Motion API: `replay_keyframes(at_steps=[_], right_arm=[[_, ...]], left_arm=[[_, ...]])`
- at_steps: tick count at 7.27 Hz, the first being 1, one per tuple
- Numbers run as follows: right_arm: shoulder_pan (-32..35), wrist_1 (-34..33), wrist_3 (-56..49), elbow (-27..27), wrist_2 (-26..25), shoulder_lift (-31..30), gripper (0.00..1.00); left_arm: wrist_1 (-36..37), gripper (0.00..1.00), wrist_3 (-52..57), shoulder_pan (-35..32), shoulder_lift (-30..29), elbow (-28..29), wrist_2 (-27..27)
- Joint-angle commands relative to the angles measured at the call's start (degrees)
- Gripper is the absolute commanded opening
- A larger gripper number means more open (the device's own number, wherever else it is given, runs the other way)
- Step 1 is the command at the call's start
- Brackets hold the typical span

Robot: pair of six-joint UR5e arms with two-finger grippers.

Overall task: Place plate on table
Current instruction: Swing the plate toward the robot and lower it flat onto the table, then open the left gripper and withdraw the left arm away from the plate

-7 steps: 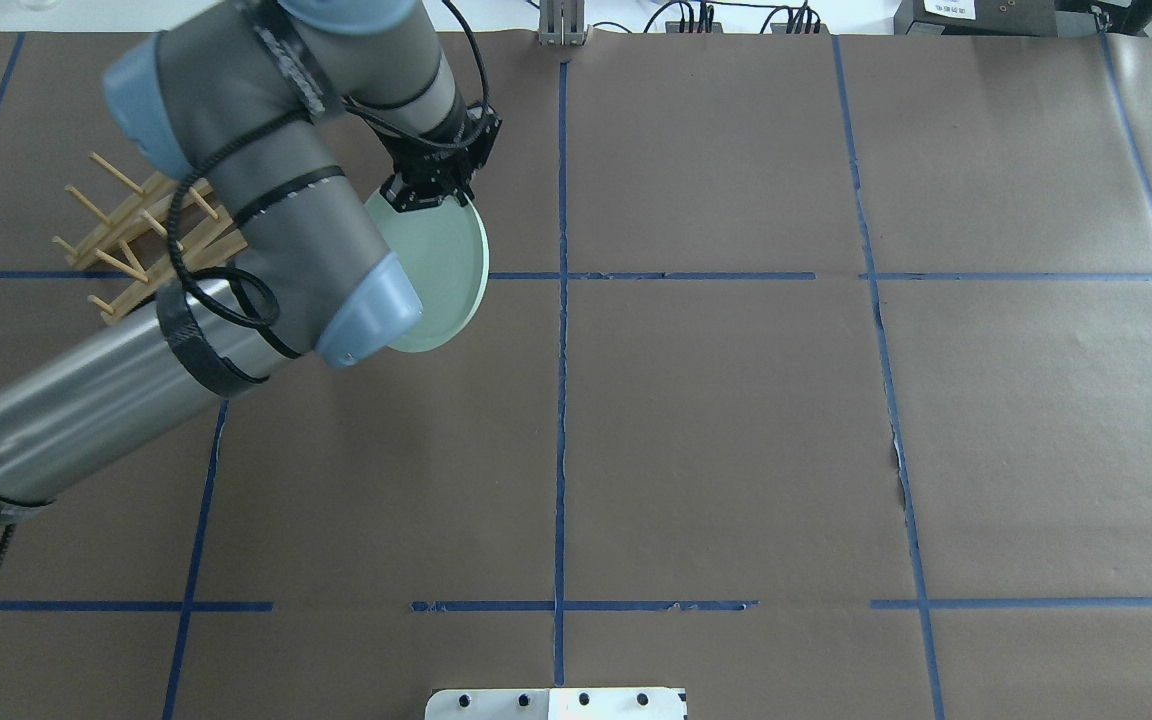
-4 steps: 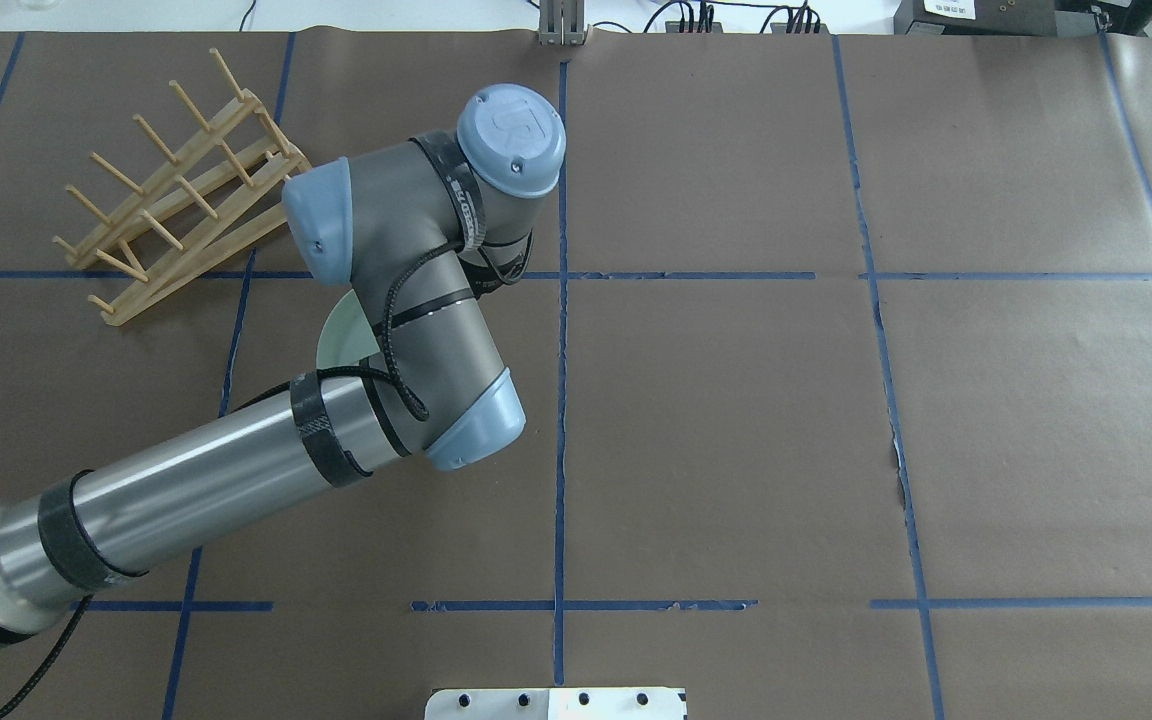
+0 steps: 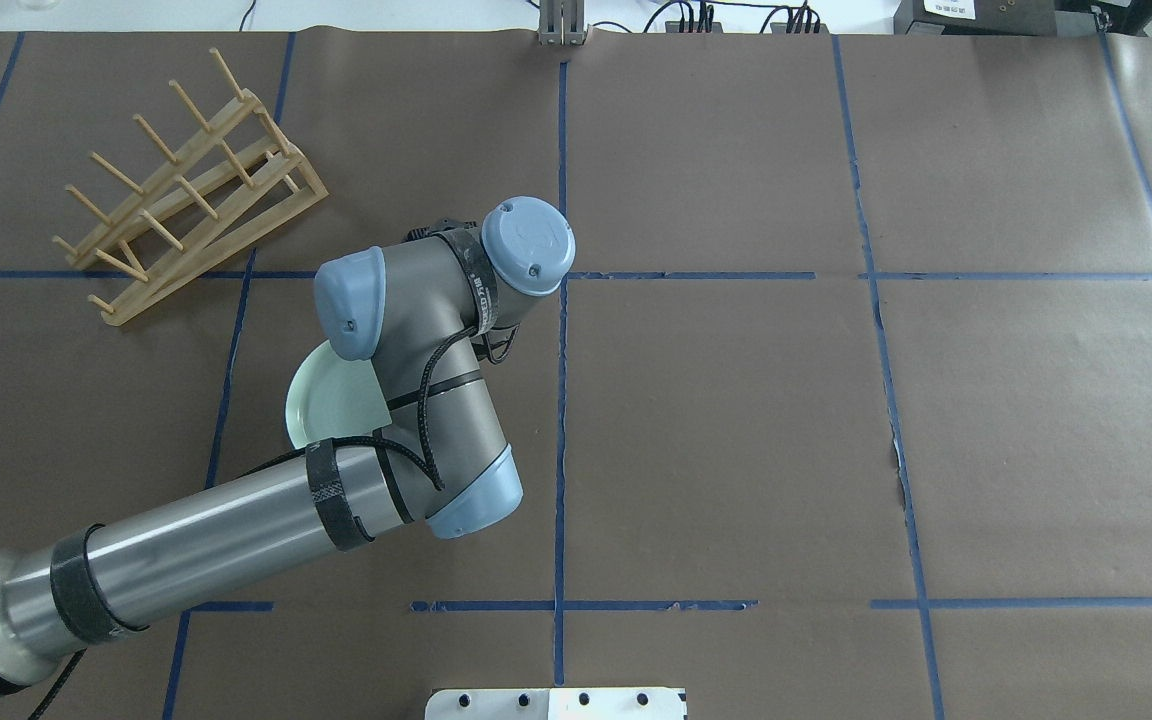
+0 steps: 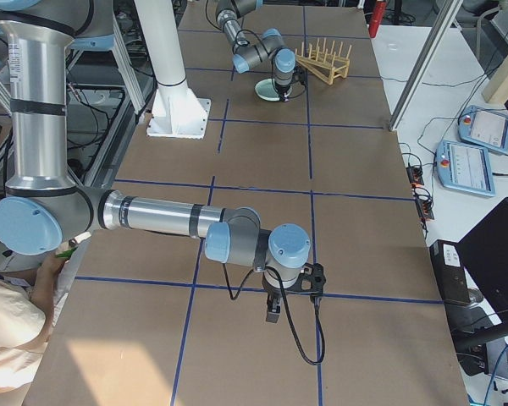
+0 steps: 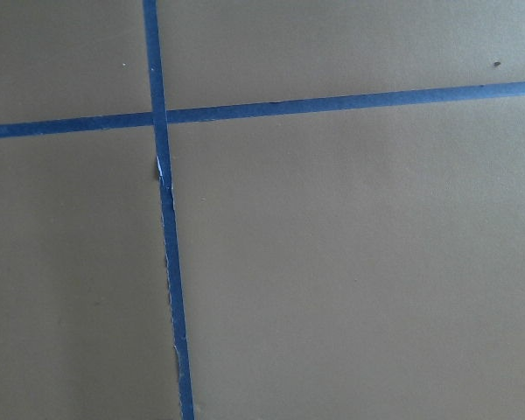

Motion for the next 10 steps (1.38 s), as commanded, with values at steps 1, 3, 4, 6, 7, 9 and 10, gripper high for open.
replay_keyframes(at_steps=[1,3,4,6,7,9,10], right_arm=[[0.0,0.0,0.0,0.0,0.0,0.0,1.00],[0.0,0.0,0.0,0.0,0.0,0.0,1.00],[0.0,0.0,0.0,0.0,0.0,0.0,1.00],[0.0,0.0,0.0,-0.1,0.0,0.0,1.00],[0.0,0.0,0.0,0.0,0.0,0.0,1.00],[0.0,0.0,0.0,0.0,0.0,0.0,1.00],[0.0,0.0,0.0,-0.1,0.0,0.0,1.00]], left_arm=[[-0.3,1.00,1.0,0.0,5.0,-10.4,0.2],[-0.7,1.00,11.5,-8.0,8.2,-24.6,-0.7],[-4.6,1.00,18.3,-15.2,9.0,-25.3,-7.3],[-21.1,1.00,38.0,-31.3,21.4,-24.9,-23.7],[-24.8,1.00,51.9,-38.2,28.1,-23.8,-29.6],[-24.7,1.00,75.5,-49.6,38.7,-22.4,-30.4],[-24.6,1.00,82.4,-54.2,42.6,-20.3,-30.7]])
